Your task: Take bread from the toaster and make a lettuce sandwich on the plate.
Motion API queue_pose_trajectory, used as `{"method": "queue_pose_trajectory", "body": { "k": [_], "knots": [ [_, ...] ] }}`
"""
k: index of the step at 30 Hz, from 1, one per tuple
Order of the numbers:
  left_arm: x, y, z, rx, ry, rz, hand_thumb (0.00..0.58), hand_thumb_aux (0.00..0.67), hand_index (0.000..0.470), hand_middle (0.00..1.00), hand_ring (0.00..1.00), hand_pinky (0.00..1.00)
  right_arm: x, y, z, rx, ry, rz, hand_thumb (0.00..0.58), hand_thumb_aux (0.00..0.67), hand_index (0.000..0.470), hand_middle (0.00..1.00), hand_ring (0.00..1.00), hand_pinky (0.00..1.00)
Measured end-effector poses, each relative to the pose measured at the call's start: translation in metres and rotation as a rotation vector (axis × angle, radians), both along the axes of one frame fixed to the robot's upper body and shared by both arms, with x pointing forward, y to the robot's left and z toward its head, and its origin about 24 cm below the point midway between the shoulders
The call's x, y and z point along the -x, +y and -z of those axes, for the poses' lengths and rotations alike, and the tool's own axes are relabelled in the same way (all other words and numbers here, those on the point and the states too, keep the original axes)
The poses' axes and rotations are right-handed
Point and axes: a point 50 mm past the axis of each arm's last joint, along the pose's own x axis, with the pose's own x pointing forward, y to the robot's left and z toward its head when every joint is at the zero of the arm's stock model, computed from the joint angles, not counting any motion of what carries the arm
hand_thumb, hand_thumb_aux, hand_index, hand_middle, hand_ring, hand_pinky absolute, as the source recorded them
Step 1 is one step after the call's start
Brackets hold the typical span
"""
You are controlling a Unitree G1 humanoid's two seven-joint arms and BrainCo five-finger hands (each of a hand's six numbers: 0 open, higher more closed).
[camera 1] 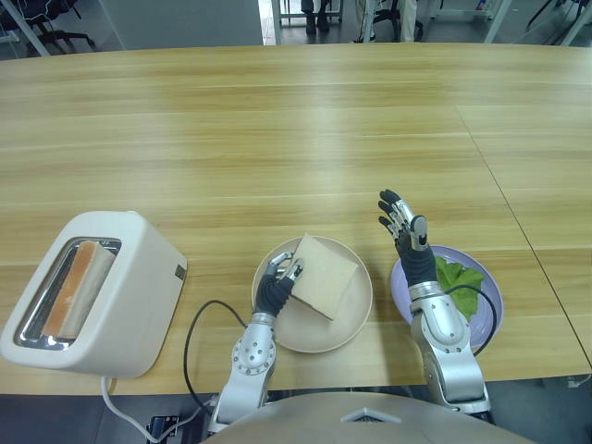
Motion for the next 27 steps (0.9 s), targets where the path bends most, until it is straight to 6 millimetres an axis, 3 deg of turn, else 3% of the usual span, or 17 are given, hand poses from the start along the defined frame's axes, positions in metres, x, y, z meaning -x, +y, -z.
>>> {"method": "queue_pose_trajectory", "body": {
  "k": [10, 12, 13, 14, 15, 16, 17, 18, 19, 20, 27],
  "knots": [
    [0.005, 0.008, 0.001, -0.117, 0.015, 0.009, 0.58, 0.67, 0.46, 1.0, 1.0, 1.0, -0.002, 0.0, -0.001, -0.003, -0.005, -0.004, 0.0, 0.0, 0.0, 0.0, 0.0, 0.0],
    [0.005, 0.01, 0.0, -0.14, 0.006, 0.003, 0.561, 0.549, 0.377, 1.0, 1.0, 1.0, -0.002, 0.0, -0.001, -0.004, -0.003, -0.004, 0.0, 0.0, 0.0, 0.0, 0.0, 0.0],
    [0.005, 0.011, -0.001, -0.153, 0.002, 0.003, 0.526, 0.465, 0.319, 1.0, 1.0, 1.0, -0.002, 0.0, -0.001, -0.005, -0.002, -0.003, 0.0, 0.0, 0.0, 0.0, 0.0, 0.0],
    [0.005, 0.012, -0.001, -0.173, 0.002, 0.004, 0.447, 0.349, 0.24, 1.0, 1.0, 1.0, -0.002, 0.0, -0.001, -0.007, 0.0, -0.003, 0.0, 0.0, 0.0, 0.0, 0.0, 0.0],
    [0.005, 0.012, 0.0, -0.185, 0.004, 0.004, 0.104, 0.063, 0.043, 1.0, 1.0, 1.0, -0.002, 0.0, -0.001, -0.008, 0.001, -0.003, 0.0, 0.0, 0.0, 0.0, 0.0, 0.0],
    [0.005, 0.013, 0.0, -0.192, 0.003, 0.005, 0.104, 0.063, 0.043, 1.0, 1.0, 1.0, -0.002, 0.0, -0.001, -0.009, 0.001, -0.003, 0.0, 0.0, 0.0, 0.0, 0.0, 0.0],
    [0.005, 0.013, 0.0, -0.201, 0.002, 0.003, 0.0, 0.0, 0.0, 0.99, 0.99, 0.99, -0.002, 0.0, -0.001, -0.009, 0.001, -0.003, 0.0, 0.0, 0.0, 0.0, 0.0, 0.0],
    [0.005, 0.014, 0.0, -0.21, 0.0, 0.001, 0.0, 0.0, 0.0, 0.84, 0.84, 0.84, -0.002, 0.0, -0.001, -0.009, 0.002, -0.003, 0.0, 0.0, 0.0, 0.0, 0.0, 0.0],
    [0.005, 0.015, 0.0, -0.223, -0.003, 0.001, 0.0, 0.0, 0.0, 0.84, 0.84, 0.84, -0.002, 0.0, -0.001, -0.01, 0.002, -0.003, 0.0, 0.0, 0.0, 0.0, 0.0, 0.0],
    [0.005, 0.016, 0.0, -0.235, -0.005, -0.004, 0.0, 0.0, 0.0, 0.03, 0.03, 0.03, -0.002, 0.0, -0.001, -0.009, 0.003, -0.003, 0.0, 0.0, 0.0, 0.0, 0.0, 0.0],
    [0.004, 0.023, 0.001, -0.323, -0.006, 0.006, 0.0, 0.0, 0.0, 0.0, 0.0, 0.0, -0.002, -0.001, 0.0, -0.013, 0.005, -0.003, 0.0, 0.0, 0.0, 0.0, 0.0, 0.0]
  ]
}}
